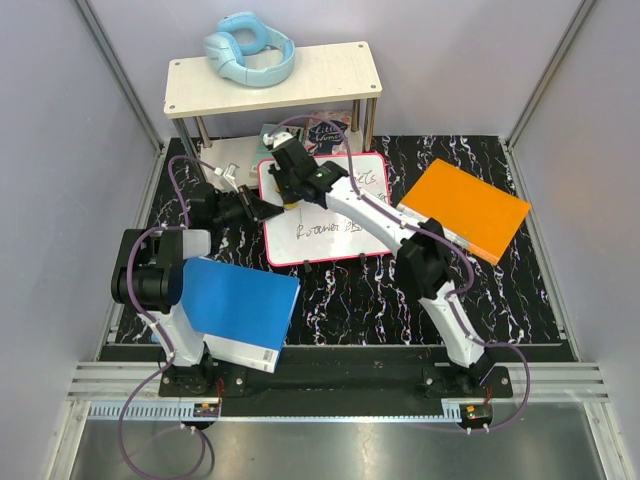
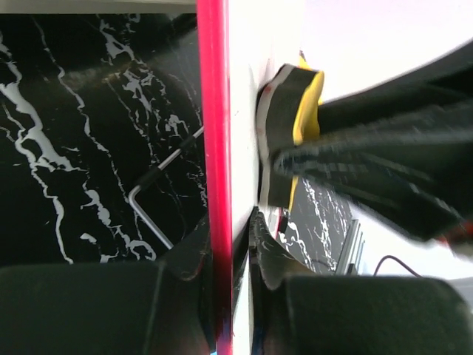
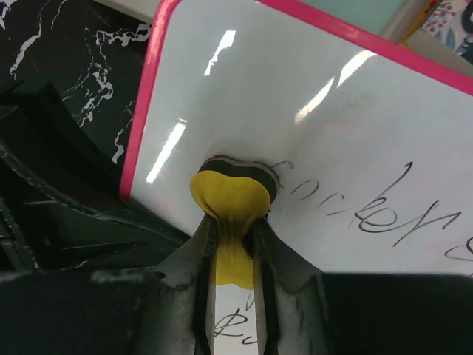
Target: Erase the whiteboard
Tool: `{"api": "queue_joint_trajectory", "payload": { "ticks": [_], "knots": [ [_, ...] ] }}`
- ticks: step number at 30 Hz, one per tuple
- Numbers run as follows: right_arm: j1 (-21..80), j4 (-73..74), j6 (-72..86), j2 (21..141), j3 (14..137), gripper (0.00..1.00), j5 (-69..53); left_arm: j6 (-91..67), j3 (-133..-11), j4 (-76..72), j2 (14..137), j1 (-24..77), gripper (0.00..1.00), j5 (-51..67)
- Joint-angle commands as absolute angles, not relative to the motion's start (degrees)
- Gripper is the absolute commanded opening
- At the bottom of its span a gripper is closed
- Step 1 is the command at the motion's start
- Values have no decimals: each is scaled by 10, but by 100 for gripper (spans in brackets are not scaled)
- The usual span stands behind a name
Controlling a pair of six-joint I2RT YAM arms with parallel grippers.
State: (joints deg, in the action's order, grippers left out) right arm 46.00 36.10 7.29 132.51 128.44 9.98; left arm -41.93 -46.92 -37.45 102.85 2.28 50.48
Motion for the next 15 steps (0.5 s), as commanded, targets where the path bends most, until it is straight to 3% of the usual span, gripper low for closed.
{"api": "queue_joint_trajectory", "payload": {
  "ticks": [1,8,15],
  "knots": [
    [483,422,91,1403,1317,0,50,-251,-471,-295,1042,52,0,422],
    [478,427,83,1370,1269,0,126,-250,-469,-293,1041,54,0,419],
    [400,432,132,1335,1240,0,90,-238,-468,-285,1034,58,0,416]
  ]
}}
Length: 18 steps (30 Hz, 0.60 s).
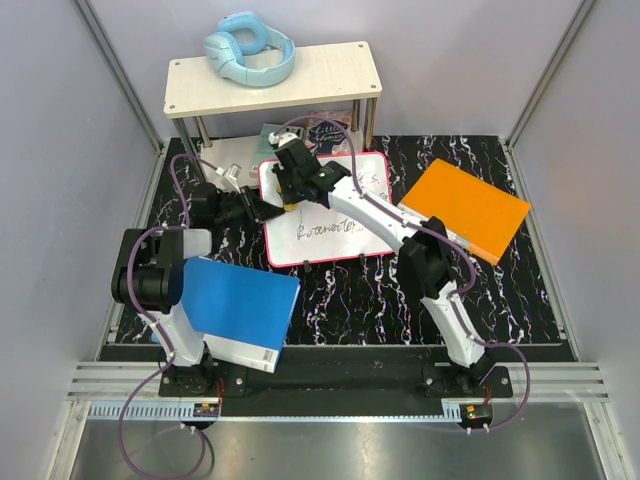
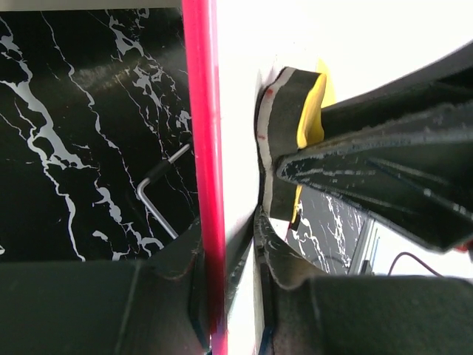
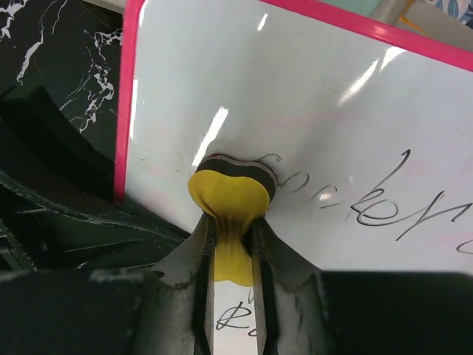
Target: Erase the whiteboard
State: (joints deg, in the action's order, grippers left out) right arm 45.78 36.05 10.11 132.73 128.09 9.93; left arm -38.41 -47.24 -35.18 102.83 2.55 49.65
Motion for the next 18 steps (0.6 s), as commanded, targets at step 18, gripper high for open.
{"api": "queue_joint_trajectory", "payload": {
  "ticks": [18],
  "knots": [
    [215,433,137,1231,1075,0,93,-219,-465,-266,1019,72,0,397]
  ]
}}
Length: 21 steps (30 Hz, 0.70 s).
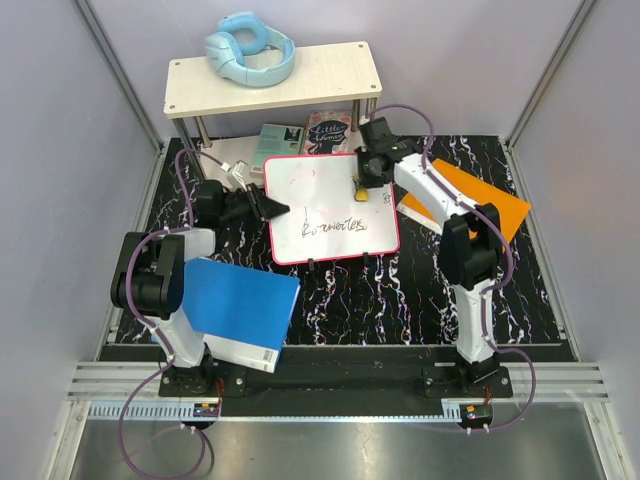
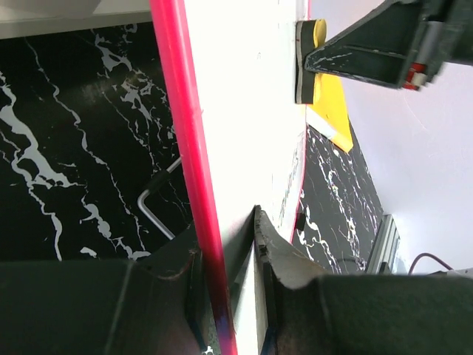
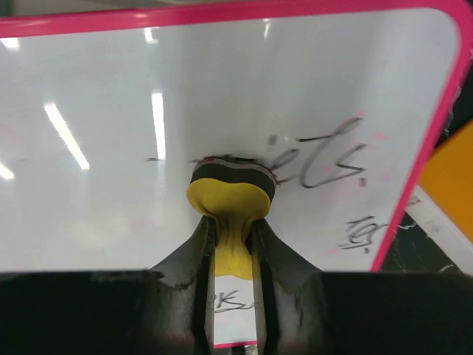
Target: Erase the whiteboard
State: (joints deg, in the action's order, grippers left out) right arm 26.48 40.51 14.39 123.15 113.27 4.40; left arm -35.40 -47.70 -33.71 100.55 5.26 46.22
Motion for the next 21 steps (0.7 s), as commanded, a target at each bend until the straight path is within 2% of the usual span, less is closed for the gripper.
{"api": "queue_joint_trajectory", "payload": {
  "ticks": [1,13,21],
  "knots": [
    [210,428,134,1222,1067,0,90,-219,-465,-265,1020,72,0,397],
    [170,410,120,1190,1041,0,66,-221,-465,-267,1020,72,0,398],
    [177,339,132,1124,899,0,29,-221,-464,-268,1020,72,0,396]
  ]
}}
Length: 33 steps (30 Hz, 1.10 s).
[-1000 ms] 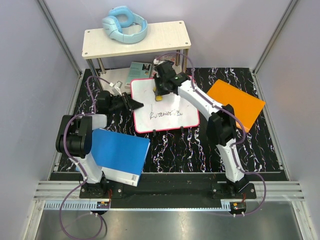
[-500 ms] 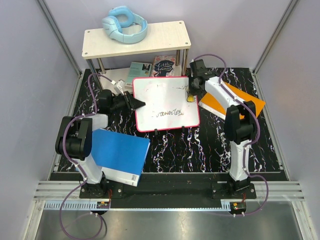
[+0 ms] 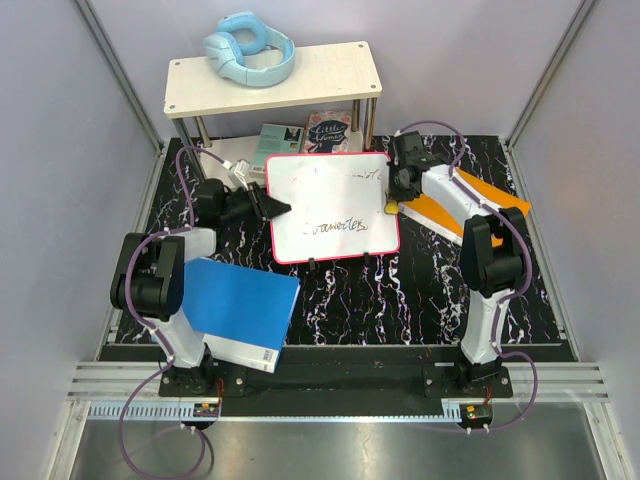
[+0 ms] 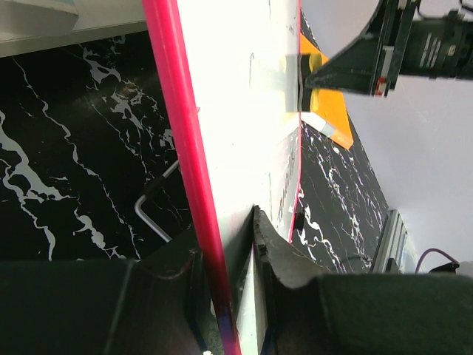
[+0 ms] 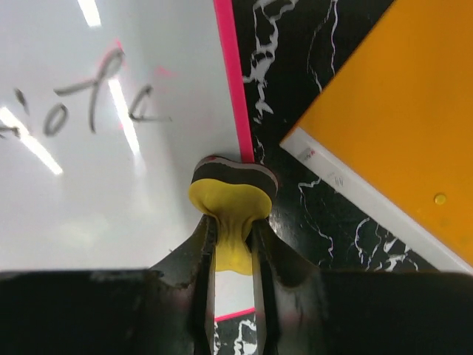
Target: Erase the whiteboard
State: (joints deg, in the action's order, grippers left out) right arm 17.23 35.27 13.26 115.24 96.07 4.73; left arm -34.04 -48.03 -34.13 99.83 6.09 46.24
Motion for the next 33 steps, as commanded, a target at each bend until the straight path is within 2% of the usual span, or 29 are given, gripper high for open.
{"api": "queue_joint_trajectory", "payload": {
  "ticks": [1,7,15,24,33],
  "knots": [
    [180,335,132,1115,888,0,28,-221,-465,-268,1020,72,0,396],
    [202,284,134,1093,796,0,-21,-222,-465,-268,1020,72,0,397],
    [298,259,105,1107,830,0,-56,-221,-466,-266,1023,72,0,398],
    [421,311,127,1225,987,0,-26,-222,-466,-267,1021,72,0,399],
    [502,432,173,1370,1245,0,84,-223,-465,-269,1019,73,0,396]
  ]
}}
